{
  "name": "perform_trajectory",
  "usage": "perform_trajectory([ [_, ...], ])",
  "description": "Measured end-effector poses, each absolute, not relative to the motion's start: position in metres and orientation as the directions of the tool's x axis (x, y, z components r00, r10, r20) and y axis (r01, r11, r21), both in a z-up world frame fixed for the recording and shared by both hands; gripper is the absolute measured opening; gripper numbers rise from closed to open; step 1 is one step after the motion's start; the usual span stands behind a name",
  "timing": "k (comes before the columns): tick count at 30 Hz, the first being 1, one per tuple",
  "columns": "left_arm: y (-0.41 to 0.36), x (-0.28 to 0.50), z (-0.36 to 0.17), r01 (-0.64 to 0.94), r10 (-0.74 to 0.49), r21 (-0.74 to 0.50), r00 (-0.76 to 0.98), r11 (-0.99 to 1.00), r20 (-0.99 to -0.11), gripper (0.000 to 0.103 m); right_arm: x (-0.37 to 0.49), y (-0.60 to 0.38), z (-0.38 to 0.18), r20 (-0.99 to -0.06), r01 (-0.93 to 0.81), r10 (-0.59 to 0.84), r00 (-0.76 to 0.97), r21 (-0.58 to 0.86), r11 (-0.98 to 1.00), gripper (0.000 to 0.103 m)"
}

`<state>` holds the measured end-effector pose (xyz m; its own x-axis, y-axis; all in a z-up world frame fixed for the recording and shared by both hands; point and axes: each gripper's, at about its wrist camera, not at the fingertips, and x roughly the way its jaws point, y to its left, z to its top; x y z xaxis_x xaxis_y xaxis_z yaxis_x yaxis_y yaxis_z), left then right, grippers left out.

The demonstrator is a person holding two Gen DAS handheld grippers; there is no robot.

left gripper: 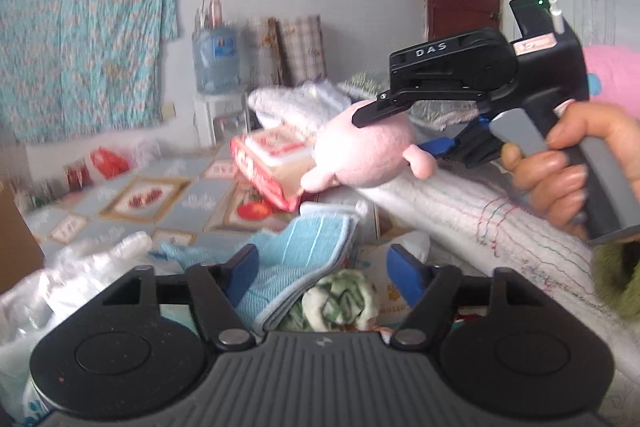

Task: Organize soft objects
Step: 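Close the right gripper on the pink plush toy, then lift the pink plush toy with the right gripper and carry it to the box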

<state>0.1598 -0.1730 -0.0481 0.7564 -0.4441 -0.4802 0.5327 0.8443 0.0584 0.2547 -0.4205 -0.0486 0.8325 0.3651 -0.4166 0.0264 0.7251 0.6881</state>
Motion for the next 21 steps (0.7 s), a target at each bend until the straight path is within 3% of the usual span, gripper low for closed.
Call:
perform_trajectory([
  [9,-0.191,0.112,-0.048,0.565,-0.460,0.257,0.807,0.784,-0.369,0.088,0.184,-0.401,-0.042,-0.444,-0.064,0.588,0.676,0.760,0.647,0.066],
  [17,-0.210,0.099,-0.068,0.578,-0.453,0.326,0.804,0.748,-0.385,0.088,0.159,-0.394,-0.062,-0.494,0.021,0.652,0.575,0.806,0.592,0.069],
  [21,-0.215,0.100,-0.074,0.577,-0.442,0.353,0.805,0.736,-0.395,0.079,0.157,-0.393,-0.057,-0.488,0.014,0.668,0.562,0.813,0.582,0.070],
])
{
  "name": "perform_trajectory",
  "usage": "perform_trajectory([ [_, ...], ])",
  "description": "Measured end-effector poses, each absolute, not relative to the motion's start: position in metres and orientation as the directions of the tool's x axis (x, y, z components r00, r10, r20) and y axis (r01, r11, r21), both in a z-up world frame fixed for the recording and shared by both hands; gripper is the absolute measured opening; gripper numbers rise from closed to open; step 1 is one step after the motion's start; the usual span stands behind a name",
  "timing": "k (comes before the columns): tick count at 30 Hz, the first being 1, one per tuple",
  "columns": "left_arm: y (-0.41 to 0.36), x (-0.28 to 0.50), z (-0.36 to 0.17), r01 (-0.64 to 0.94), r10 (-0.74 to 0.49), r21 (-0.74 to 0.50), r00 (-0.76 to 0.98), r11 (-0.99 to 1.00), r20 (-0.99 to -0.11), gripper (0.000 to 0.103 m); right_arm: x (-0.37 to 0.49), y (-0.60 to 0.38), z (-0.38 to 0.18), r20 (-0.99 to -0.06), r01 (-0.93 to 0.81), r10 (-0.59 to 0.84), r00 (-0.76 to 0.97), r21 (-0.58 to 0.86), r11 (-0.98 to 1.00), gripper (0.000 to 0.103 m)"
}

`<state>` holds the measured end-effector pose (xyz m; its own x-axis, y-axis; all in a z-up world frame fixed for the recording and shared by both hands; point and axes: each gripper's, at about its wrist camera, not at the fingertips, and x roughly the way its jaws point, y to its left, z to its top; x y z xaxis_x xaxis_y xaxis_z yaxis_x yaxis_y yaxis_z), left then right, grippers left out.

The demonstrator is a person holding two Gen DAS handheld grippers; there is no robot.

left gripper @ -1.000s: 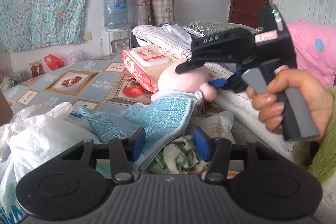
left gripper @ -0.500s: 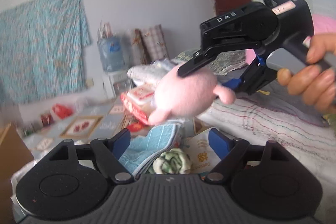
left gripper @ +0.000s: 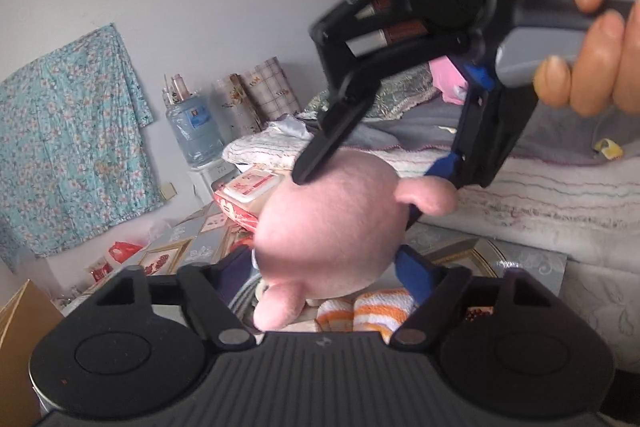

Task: Organize soft objects
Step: 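Lift the pink plush toy with the right gripper and carry it to the box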

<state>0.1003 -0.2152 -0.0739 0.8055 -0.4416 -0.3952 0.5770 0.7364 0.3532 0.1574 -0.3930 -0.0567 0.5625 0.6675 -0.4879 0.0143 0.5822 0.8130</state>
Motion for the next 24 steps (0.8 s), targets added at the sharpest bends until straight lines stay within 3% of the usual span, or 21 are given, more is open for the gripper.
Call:
perform_trajectory([
  [10,-0.192,0.125,-0.074,0.583,-0.454,0.191,0.765,0.790,-0.456,0.073,0.156,-0.401,-0.041,-0.469,-0.037,0.616,0.632,0.777,0.629,0.070],
  [18,-0.157,0.149,-0.062,0.578,-0.538,-0.069,0.700,0.813,-0.469,0.072,0.165,-0.413,-0.044,-0.420,-0.079,0.562,0.713,0.748,0.659,0.070],
  [21,-0.145,0.158,-0.058,0.559,-0.550,-0.135,0.691,0.818,-0.470,0.072,0.170,-0.404,-0.041,-0.426,-0.122,0.493,0.758,0.651,0.749,0.069],
  [24,-0.136,0.164,-0.056,0.543,-0.561,-0.189,0.683,0.818,-0.468,0.072,0.166,-0.391,-0.031,-0.418,-0.198,0.400,0.816,0.447,0.872,0.068],
])
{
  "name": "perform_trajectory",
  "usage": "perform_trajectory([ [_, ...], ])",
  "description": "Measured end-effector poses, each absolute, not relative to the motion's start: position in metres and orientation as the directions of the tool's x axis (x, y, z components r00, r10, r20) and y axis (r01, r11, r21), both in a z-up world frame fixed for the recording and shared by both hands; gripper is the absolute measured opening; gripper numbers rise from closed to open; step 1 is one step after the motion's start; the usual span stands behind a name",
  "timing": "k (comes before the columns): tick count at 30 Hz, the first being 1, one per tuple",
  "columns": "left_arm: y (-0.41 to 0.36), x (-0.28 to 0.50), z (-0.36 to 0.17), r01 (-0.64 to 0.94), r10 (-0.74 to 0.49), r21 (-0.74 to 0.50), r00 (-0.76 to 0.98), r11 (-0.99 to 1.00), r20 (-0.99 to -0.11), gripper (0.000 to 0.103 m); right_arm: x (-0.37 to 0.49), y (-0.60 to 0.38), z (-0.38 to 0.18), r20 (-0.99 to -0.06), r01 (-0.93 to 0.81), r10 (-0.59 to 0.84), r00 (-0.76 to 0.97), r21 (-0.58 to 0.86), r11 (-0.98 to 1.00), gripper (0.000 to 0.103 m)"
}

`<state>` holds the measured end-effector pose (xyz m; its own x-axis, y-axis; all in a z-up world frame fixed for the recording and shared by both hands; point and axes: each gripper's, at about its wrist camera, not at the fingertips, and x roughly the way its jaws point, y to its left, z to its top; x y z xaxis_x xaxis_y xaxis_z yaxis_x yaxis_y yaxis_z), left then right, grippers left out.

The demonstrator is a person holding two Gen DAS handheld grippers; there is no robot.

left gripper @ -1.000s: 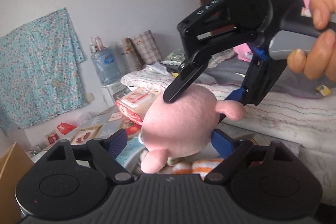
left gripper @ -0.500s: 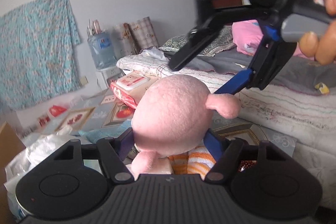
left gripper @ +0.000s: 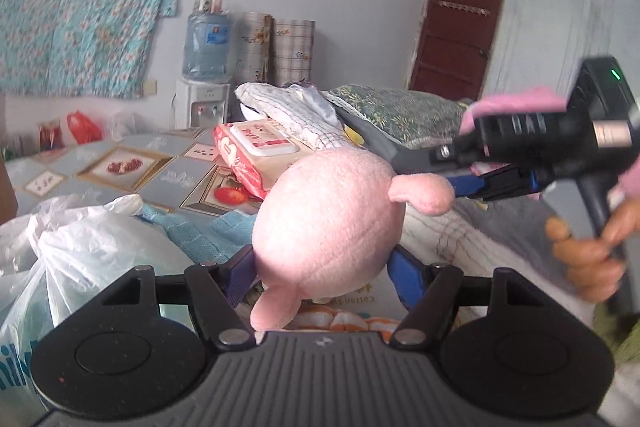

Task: Organize soft objects
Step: 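Lift the pink plush toy with the right gripper and carry it to the box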

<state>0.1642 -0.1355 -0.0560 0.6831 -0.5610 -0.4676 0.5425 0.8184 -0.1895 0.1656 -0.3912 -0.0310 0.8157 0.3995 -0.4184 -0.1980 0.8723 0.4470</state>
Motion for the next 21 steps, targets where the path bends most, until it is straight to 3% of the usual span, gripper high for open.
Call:
perform_trajectory([
  [2,-0.131,0.167,-0.054,0.535,-0.570,-0.222,0.675,0.815,-0.468,0.072,0.162,-0.382,-0.027,-0.395,-0.270,0.381,0.836,0.309,0.912,0.068],
  [4,-0.127,0.171,-0.053,0.531,-0.585,-0.257,0.663,0.807,-0.468,0.072,0.164,-0.382,-0.026,-0.368,-0.332,0.427,0.826,0.295,0.896,0.068],
  [12,-0.117,0.181,-0.055,0.483,-0.579,-0.319,0.665,0.815,-0.472,0.072,0.214,-0.402,-0.045,-0.288,-0.313,0.601,0.745,0.646,0.696,0.064],
  [17,-0.119,0.178,-0.051,0.466,-0.558,-0.306,0.676,0.830,-0.482,0.071,0.234,-0.391,-0.061,-0.247,-0.296,0.684,0.686,0.764,0.573,0.052],
  [21,-0.116,0.168,-0.039,0.469,-0.555,-0.296,0.692,0.832,-0.461,0.070,0.229,-0.388,-0.055,-0.215,-0.298,0.714,0.666,0.801,0.519,0.050],
])
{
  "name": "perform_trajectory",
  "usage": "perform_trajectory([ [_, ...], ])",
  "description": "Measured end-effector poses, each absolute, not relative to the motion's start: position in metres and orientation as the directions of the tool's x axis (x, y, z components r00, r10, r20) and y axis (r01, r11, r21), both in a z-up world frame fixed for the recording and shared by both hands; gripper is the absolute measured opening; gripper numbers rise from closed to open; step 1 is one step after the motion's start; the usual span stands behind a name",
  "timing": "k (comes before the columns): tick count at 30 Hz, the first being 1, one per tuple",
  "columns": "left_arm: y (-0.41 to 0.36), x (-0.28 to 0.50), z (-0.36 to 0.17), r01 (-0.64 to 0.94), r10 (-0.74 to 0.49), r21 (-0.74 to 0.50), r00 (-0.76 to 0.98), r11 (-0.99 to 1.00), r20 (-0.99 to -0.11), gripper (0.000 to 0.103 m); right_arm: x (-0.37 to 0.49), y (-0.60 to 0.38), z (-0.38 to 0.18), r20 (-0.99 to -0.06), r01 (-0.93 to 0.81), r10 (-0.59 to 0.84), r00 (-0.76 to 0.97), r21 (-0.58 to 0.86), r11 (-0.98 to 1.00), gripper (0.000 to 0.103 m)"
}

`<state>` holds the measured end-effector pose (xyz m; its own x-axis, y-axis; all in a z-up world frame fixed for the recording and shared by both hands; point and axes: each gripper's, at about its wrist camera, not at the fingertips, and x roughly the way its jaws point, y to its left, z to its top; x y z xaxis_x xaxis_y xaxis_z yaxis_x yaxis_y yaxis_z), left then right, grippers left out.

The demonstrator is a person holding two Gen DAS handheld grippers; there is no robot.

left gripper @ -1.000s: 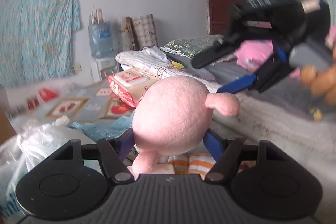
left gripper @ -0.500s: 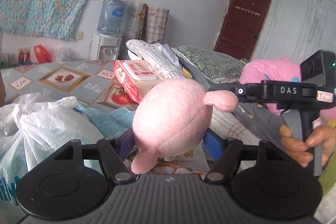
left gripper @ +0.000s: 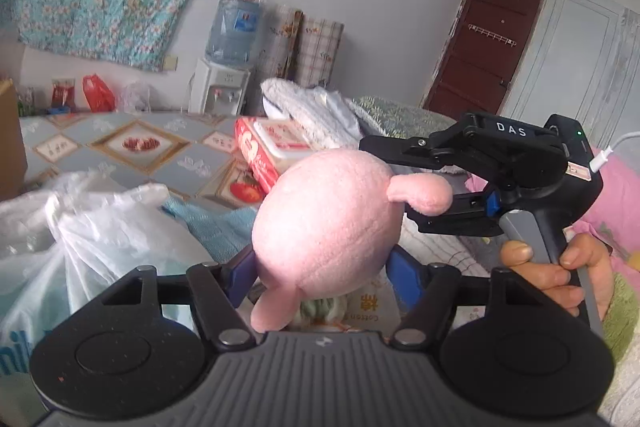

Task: Organize soft objects
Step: 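Lift the pink plush toy with the right gripper and carry it to the box, then lower the plush toy into the box and open the right gripper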

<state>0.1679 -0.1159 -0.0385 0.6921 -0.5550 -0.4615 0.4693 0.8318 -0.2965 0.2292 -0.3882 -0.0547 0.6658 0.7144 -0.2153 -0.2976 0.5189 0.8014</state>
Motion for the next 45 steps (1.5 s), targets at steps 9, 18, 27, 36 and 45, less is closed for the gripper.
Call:
perform_trajectory([
  [9,-0.078,0.126,0.030,0.426,-0.489,-0.244,0.788,0.871,-0.373,0.070,0.211,-0.344,0.018,-0.132,-0.437,0.775,0.618,0.762,0.478,0.051],
  [18,0.025,0.096,0.069,0.221,-0.314,-0.294,0.894,0.930,-0.319,0.070,0.242,-0.227,0.075,-0.040,-0.620,0.906,0.422,0.716,0.321,0.052],
  [27,0.116,0.073,0.056,-0.089,-0.047,-0.307,0.910,0.948,-0.411,0.070,0.346,-0.051,0.075,-0.240,-0.648,0.931,0.274,0.669,0.364,0.051],
  [36,0.135,0.086,0.000,-0.134,-0.088,-0.369,0.846,0.920,-0.526,0.069,0.316,0.062,0.018,-0.703,-0.792,0.646,0.296,0.198,0.578,0.034],
  [45,0.128,0.088,-0.031,-0.106,-0.145,-0.395,0.820,0.912,-0.554,0.068,0.309,0.042,0.006,-0.771,-0.837,0.531,0.353,-0.007,0.547,0.025],
])
